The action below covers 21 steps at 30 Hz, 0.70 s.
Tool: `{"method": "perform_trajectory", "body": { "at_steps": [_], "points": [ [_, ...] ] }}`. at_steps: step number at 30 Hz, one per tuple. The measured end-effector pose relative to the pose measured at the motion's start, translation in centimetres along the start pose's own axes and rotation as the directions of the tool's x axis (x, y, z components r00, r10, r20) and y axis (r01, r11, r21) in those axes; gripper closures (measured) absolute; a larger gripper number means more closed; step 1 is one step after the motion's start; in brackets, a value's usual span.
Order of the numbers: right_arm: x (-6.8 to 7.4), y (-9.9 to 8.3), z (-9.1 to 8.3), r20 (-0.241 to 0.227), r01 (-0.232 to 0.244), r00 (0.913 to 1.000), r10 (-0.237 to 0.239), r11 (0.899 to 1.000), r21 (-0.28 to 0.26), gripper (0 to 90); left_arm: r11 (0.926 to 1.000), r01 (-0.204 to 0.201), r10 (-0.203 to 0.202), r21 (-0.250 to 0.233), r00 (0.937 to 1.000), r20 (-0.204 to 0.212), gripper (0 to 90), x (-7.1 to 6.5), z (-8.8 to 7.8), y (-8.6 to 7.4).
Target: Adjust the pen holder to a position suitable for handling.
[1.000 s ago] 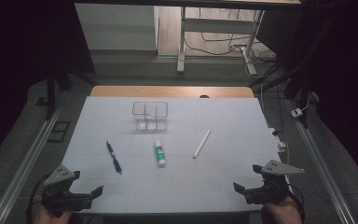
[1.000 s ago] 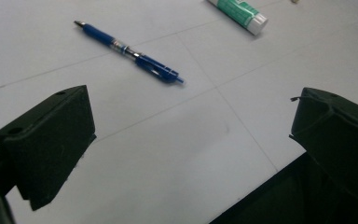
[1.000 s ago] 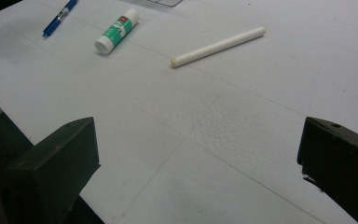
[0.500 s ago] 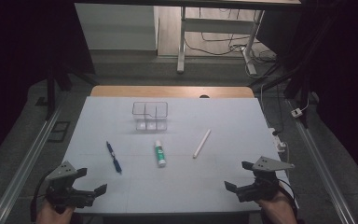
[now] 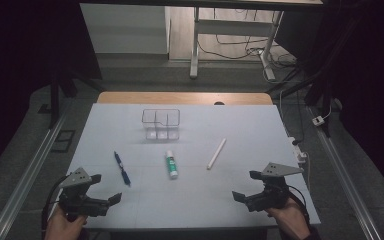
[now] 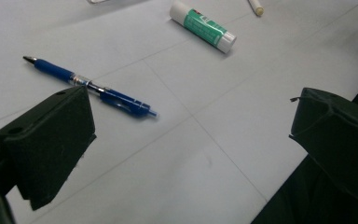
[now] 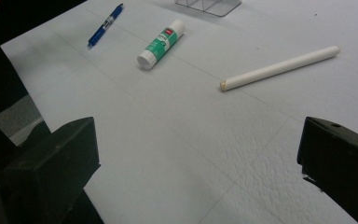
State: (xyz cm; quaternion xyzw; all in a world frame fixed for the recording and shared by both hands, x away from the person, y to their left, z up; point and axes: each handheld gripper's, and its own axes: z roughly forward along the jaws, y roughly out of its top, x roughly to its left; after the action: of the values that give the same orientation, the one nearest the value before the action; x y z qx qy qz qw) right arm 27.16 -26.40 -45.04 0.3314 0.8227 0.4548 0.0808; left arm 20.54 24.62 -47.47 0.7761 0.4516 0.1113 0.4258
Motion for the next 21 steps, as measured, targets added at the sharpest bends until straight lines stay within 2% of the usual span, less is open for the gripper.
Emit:
{"method": "perform_trajectory", "body": {
  "at_steps": [5,12,18,19,21],
  "points": [
    [0.0,0.3,1.1,0.014,0.023,0.9996,-0.023,1.0,0.01,0.0,1.0,-0.007,0.007,-0.005,0.9999,0.015,0.0,0.4,0.8,0.5],
    [-0.1,0.9,1.7,0.031,0.017,0.9994,-0.017,1.0,-0.002,0.0,0.9998,-0.007,0.007,-0.02,0.9998,0.019,0.0,1.0,1.7,1.6],
    [-0.1,1.6,2.4,0.023,0.053,0.9983,-0.053,0.999,0.011,0.0,0.9989,-0.046,0.046,0.0,0.9989,0.012,0.0,1.3,2.7,2.7],
    [-0.1,1.7,2.6,0.016,0.051,0.9985,-0.052,0.999,0.006,0.0,0.9977,-0.068,0.068,-0.001,0.9973,0.029,0.0,1.4,3.3,3.1],
    [-0.1,1.8,2.9,0.008,0.054,0.9985,-0.054,0.999,0.0,0.0,0.9974,-0.072,0.072,0.006,0.9969,0.032,0.0,1.5,3.7,3.3]
  ]
}}
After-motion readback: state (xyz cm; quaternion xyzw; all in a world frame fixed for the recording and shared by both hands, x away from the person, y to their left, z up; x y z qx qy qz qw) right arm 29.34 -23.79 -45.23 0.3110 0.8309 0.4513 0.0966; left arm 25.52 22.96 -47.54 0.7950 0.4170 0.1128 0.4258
